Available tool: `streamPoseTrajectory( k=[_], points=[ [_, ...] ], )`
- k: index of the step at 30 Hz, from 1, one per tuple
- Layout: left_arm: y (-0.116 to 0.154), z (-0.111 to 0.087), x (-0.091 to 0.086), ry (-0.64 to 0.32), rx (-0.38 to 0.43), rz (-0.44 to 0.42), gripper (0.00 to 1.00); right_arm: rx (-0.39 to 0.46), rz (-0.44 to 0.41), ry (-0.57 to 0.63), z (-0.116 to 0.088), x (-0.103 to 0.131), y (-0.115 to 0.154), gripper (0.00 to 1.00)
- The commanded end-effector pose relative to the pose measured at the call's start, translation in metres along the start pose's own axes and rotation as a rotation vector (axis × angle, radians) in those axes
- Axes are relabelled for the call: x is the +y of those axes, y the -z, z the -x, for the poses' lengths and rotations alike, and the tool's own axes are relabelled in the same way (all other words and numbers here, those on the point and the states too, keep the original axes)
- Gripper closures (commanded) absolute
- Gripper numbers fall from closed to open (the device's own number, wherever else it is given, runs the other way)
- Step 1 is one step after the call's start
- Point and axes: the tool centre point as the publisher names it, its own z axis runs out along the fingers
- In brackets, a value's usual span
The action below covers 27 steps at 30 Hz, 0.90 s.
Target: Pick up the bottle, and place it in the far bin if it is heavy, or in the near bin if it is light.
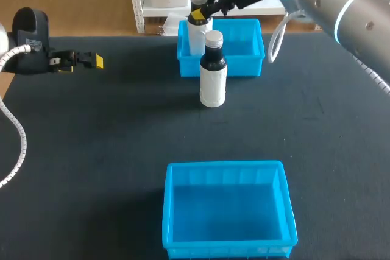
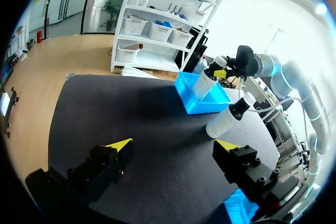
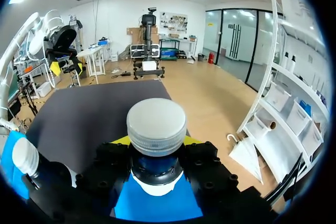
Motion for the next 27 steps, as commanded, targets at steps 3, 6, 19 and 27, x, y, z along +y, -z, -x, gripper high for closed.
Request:
streamPoseTrajectory(
  k=[3, 6, 19, 27],
  points=[
    [0.0, 0.0, 0.0, 0.0, 0.0, 0.0, 0.0, -0.002, 0.11, 0.007, -0.004, -0.016, -0.011, 0.83],
    [0.0, 0.0, 0.0, 0.0, 0.0, 0.0, 0.0, 0.002, 0.11, 0.006, -0.008, -0.017, -0.012, 0.74],
    [0.0, 0.0, 0.0, 0.0, 0.0, 0.0, 0.0, 0.054, 0.023, -0.038, -0.019, -0.017, 0.035, 0.0],
    [0.0, 0.0, 0.0, 0.0, 0.0, 0.0, 0.0, 0.046, -0.092, -0.064, -0.045, -0.012, 0.128, 0.0]
  ],
)
